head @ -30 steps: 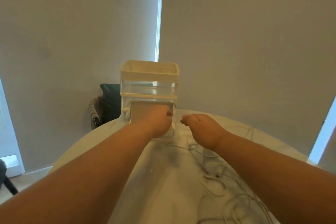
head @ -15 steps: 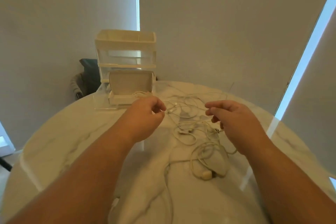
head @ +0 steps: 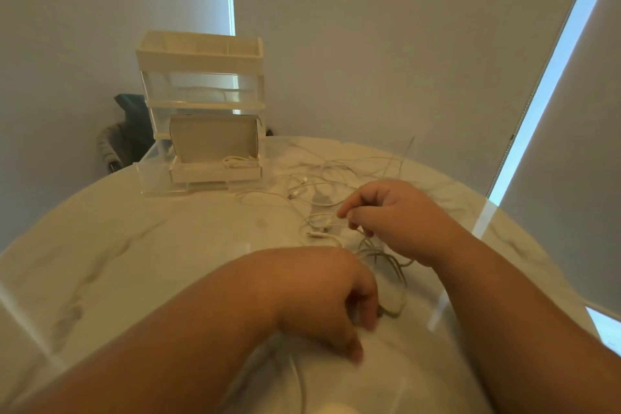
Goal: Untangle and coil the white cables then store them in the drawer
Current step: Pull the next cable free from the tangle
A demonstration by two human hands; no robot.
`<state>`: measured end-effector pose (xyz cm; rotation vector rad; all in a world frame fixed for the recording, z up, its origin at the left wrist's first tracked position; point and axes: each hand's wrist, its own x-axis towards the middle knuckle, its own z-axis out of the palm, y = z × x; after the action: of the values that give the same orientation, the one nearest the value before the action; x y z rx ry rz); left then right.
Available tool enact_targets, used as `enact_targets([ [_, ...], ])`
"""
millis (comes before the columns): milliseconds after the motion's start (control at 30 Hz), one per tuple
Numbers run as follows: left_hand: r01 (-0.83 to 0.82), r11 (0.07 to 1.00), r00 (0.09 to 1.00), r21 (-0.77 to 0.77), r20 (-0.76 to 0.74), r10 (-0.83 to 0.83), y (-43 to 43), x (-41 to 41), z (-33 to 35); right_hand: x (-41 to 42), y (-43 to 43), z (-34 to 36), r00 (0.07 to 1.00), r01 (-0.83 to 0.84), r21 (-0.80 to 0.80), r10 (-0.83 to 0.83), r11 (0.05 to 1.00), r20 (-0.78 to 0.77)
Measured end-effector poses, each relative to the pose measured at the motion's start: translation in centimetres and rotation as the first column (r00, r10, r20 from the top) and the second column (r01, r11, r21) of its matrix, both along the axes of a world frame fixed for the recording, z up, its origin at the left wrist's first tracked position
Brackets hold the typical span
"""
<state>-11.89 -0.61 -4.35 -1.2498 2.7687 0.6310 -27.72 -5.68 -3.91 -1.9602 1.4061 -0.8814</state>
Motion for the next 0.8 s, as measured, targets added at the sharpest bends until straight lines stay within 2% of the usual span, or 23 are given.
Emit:
enact_targets([
  [100,-0.026,0.994,0.999,-0.106,-0.040,0.022,-0.5,0.0,-0.5,0.3,-0.4,-0.5,0.995,-0.041,0.039,0.044,0.998,-0.085],
  [200,-0.057,0.993,0.998,-0.104,-0.006,0.056,-0.9,0.7,-0.2,0.9,-0.8,-1.0,0.986,-0.080,0.045,0.085,0.996,-0.140],
  [300,-0.050,0.994,0.996,-0.095,0.067,0.056,-0.8,0.8,0.0,1.0,-1.1,-1.2,0.996,-0.068,0.021,0.069,0.997,-0.050],
  [400,-0.075,0.982,0.996,-0.171,0.025,0.081,-1.1,1.6,0.2,0.9,-1.3,-1.4,0.994,-0.104,0.043,0.103,0.994,0.020],
  [500,-0.187,0.948,0.980,-0.258,-0.111,0.163,-1.8,3.3,1.1,0.6,-1.7,-1.8,0.987,-0.155,0.075,0.157,0.985,-0.024],
  [600,-0.336,0.890,0.920,-0.309,-0.310,0.240,-2.8,4.6,1.9,0.3,-2.0,-2.3,0.986,-0.160,0.153,0.166,0.975,-0.028],
  [667,-0.420,0.837,0.869,-0.351,-0.422,0.259,-3.6,5.2,1.6,0.3,-2.1,-2.5,0.985,-0.169,0.199,0.170,0.965,0.012],
  [733,-0.502,0.782,0.811,-0.369,-0.516,0.277,-4.3,5.5,1.1,0.1,-2.1,-2.4,0.986,-0.166,0.161,0.166,0.973,0.014],
  [800,-0.611,0.718,0.707,-0.333,-0.637,0.306,-5.0,5.9,0.6,-0.1,-2.1,-2.1,0.984,-0.168,0.132,0.159,0.977,0.077],
])
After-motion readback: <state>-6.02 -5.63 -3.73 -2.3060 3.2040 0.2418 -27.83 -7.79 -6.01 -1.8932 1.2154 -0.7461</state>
